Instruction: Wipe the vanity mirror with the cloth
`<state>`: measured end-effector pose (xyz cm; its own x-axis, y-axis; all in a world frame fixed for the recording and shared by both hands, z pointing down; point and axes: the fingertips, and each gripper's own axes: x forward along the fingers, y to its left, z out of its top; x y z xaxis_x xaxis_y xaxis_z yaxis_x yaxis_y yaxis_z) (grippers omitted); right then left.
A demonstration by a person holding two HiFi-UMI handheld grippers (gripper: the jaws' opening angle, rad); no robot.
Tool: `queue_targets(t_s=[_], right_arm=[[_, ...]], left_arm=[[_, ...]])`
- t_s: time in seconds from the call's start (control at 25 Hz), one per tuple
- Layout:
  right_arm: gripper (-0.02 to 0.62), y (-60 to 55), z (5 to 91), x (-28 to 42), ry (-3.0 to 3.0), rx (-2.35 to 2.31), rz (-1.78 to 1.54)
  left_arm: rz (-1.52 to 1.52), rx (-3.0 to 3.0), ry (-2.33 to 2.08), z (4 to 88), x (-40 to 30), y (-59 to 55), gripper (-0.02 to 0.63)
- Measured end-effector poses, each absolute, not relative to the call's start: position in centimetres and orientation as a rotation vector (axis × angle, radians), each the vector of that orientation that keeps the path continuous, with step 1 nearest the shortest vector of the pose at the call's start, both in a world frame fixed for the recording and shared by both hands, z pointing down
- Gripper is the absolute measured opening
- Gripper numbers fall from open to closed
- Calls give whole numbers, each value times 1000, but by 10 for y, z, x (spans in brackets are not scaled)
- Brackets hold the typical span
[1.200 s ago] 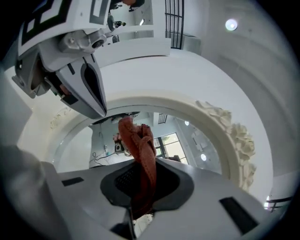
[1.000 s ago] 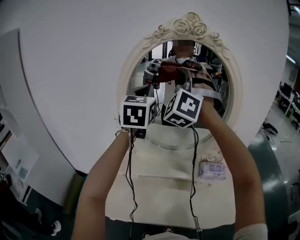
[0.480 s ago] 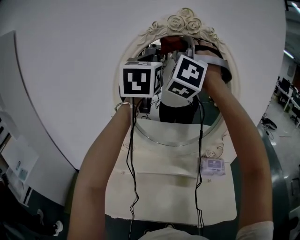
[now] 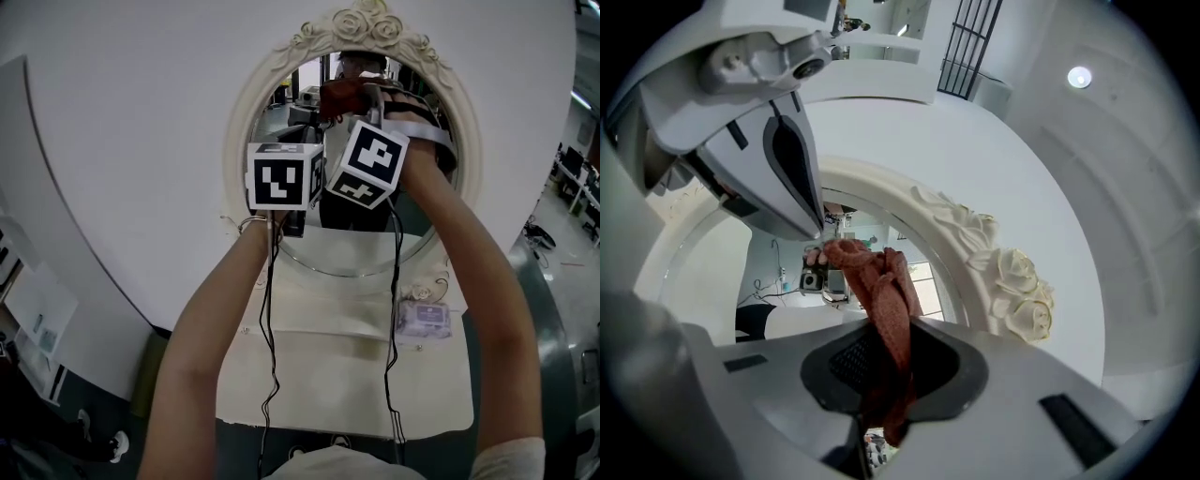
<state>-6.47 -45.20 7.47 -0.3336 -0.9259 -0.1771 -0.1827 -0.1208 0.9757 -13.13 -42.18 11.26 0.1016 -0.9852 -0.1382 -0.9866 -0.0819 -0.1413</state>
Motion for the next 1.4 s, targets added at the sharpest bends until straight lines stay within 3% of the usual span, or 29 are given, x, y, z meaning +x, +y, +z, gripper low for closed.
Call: queue_targets(t_s=[1.4], right_arm=[[61, -450, 353, -75, -1756, 950, -1142]], left_arm=[[-211, -2411, 2179, 374, -154, -421, 11]])
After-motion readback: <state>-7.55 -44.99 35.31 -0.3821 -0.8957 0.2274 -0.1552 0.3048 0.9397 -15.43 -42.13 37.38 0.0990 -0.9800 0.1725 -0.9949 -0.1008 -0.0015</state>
